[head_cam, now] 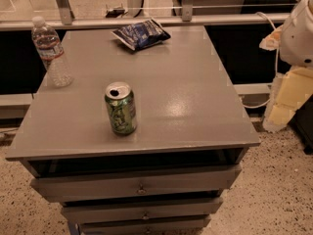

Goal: Knock green can over

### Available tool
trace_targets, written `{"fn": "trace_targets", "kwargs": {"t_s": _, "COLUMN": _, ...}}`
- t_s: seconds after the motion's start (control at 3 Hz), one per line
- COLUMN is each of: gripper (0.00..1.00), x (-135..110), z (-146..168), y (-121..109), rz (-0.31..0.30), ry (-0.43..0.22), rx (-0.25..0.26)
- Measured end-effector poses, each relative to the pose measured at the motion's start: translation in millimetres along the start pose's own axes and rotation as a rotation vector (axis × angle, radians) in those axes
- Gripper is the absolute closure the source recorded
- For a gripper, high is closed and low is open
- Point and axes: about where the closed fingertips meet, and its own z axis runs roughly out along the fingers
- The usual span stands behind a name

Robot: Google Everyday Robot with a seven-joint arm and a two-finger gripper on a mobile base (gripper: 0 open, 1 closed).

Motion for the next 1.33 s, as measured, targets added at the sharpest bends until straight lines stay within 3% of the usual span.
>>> {"fn": "trace_targets", "kwargs": {"t_s": 0.67, "gripper": 0.00, "x": -2.2, "z": 0.8, "y": -1.0, "rz": 0.000, "ry": -0.024, "rx": 0.002}}
{"fn": "trace_targets", "kwargs": {"t_s": 1.0, "gripper": 0.00, "x": -21.3, "z": 18.3, "y": 5.4, "rz": 0.018, "ry": -0.104, "rx": -0.020}}
{"fn": "trace_targets", "kwargs": {"t_s": 1.33, "gripper": 0.00, "x": -78.5, "z": 45.3, "y": 11.5, "rz": 0.035, "ry": -0.282, "rx": -0.043}}
